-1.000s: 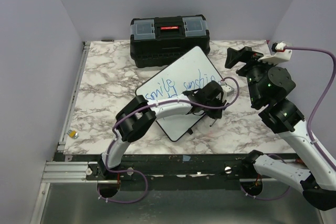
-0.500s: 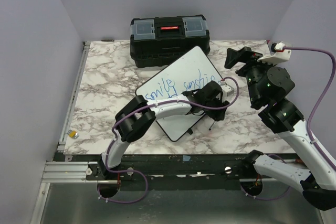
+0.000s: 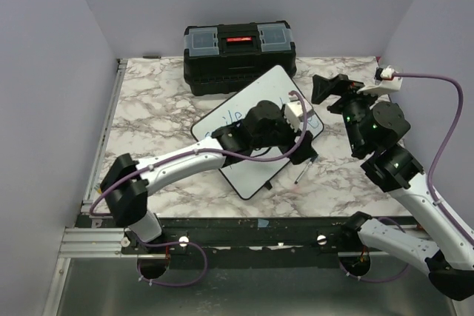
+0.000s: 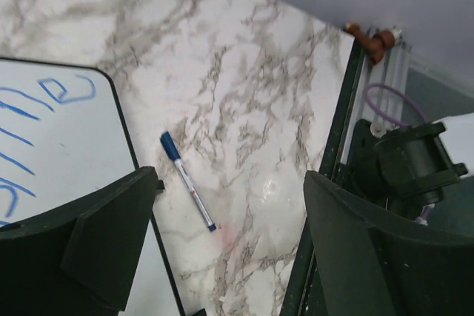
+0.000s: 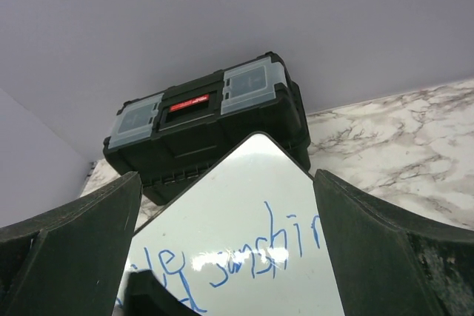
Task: Write a sentence on the whiteboard
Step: Put down the whiteboard marker at the center of the board, then reset both arms
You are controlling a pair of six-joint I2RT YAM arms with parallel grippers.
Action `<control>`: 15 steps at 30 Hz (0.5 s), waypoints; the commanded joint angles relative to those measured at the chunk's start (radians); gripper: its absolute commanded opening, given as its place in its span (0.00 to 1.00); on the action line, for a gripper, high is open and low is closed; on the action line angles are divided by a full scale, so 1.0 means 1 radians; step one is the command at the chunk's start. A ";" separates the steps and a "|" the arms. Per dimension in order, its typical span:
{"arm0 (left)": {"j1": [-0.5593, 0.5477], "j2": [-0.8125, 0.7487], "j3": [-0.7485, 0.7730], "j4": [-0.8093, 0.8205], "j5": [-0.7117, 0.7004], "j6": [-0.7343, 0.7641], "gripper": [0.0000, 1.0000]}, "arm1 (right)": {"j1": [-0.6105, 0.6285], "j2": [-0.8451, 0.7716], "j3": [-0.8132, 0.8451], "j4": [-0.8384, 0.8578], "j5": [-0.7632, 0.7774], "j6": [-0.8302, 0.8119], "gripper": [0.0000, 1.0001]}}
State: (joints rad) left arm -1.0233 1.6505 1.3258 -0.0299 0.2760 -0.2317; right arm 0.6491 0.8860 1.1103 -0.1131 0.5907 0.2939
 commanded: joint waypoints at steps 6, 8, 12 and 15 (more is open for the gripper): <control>0.115 -0.259 -0.114 0.047 -0.084 0.049 0.86 | 0.006 -0.056 -0.076 0.164 -0.097 0.051 1.00; 0.147 -0.309 -0.125 0.032 -0.100 0.060 0.87 | 0.006 -0.067 -0.093 0.184 -0.099 0.076 1.00; 0.211 -0.413 -0.159 0.003 -0.128 0.067 0.92 | 0.006 -0.075 -0.130 0.200 -0.124 0.121 1.00; 0.272 -0.474 -0.180 -0.011 -0.131 0.066 0.97 | 0.006 -0.065 -0.143 0.184 -0.145 0.169 1.00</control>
State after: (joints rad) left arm -0.8089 1.2705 1.1667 -0.0219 0.1833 -0.1829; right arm 0.6491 0.8192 0.9932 0.0475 0.4900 0.3851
